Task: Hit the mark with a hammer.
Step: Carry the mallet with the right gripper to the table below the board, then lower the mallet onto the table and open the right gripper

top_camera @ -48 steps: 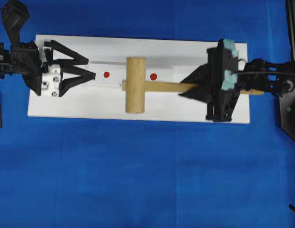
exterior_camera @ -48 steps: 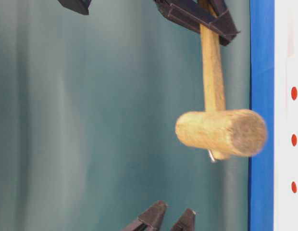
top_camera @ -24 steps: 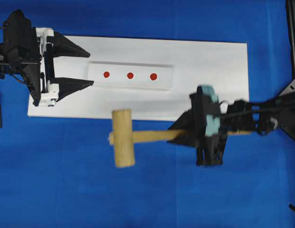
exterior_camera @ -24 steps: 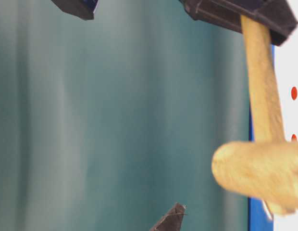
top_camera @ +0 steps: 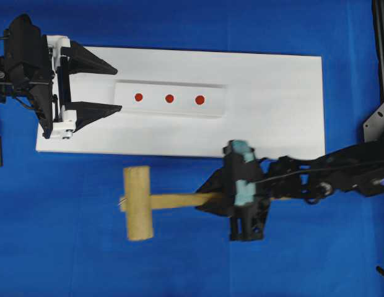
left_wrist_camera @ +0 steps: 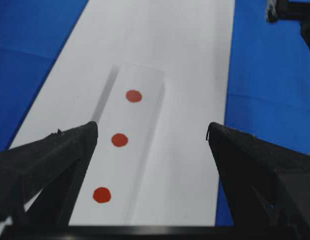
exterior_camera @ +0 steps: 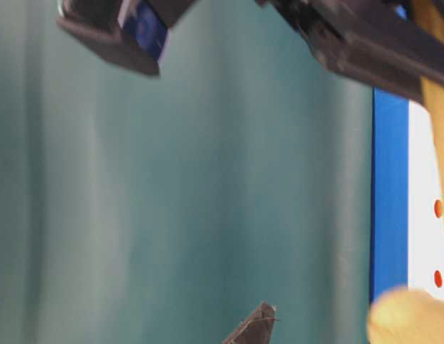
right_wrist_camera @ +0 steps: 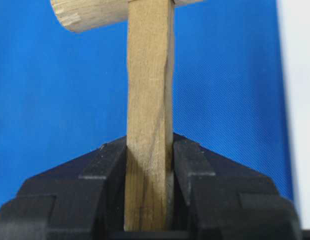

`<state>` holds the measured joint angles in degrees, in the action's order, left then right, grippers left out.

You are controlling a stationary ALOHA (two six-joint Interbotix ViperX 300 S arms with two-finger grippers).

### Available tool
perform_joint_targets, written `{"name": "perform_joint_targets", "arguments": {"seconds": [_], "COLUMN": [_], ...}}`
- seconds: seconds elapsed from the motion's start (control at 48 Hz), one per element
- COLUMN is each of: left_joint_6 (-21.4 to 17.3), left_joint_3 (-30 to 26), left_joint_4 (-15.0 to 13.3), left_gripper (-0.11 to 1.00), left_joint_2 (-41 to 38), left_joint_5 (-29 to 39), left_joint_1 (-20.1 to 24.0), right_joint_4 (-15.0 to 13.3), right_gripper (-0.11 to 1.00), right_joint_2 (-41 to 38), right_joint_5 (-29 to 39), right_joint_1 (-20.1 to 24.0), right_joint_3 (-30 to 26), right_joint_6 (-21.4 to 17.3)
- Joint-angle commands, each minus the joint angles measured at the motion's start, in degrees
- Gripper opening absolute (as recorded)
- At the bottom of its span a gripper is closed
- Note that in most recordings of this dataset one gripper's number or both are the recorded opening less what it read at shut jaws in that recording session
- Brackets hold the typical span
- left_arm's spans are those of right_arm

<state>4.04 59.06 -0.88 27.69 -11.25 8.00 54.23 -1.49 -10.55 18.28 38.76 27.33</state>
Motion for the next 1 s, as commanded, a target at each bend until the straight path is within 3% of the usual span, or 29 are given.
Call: {"name": "perform_joint_targets", "arguments": {"seconds": [0.0, 0.459, 0.73, 0.98], "left_joint_6": [0.00, -0.09, -0.18, -0.26], "left_joint_3": [-0.53, -0.26, -0.09, 0.09], "left_joint_4": [0.00, 0.00, 0.00, 0.00], "left_gripper": [0.88, 0.88, 0.88, 0.88], "left_joint_2": [0.53, 0.70, 0.70, 0.70], "left_joint_5": [-0.35, -0.26, -0.26, -0.26], "left_joint_1": [-0.09, -0.09, -0.09, -0.09], "right_joint_4": [0.35, 4.39, 5.27, 5.62], "right_gripper": [0.07, 0.07, 0.07, 0.07], "right_joint_2": [-1.23, -9.05, -15.21, -16.26], "right_joint_5": [-0.79, -4.39, -4.57, -4.92], "right_joint_1": [0.70, 1.58, 2.29, 2.29], "right_joint_3": [-4.13, -8.00, -9.67, -9.67], "right_joint_6": [0.09, 0.09, 0.09, 0.09]}}
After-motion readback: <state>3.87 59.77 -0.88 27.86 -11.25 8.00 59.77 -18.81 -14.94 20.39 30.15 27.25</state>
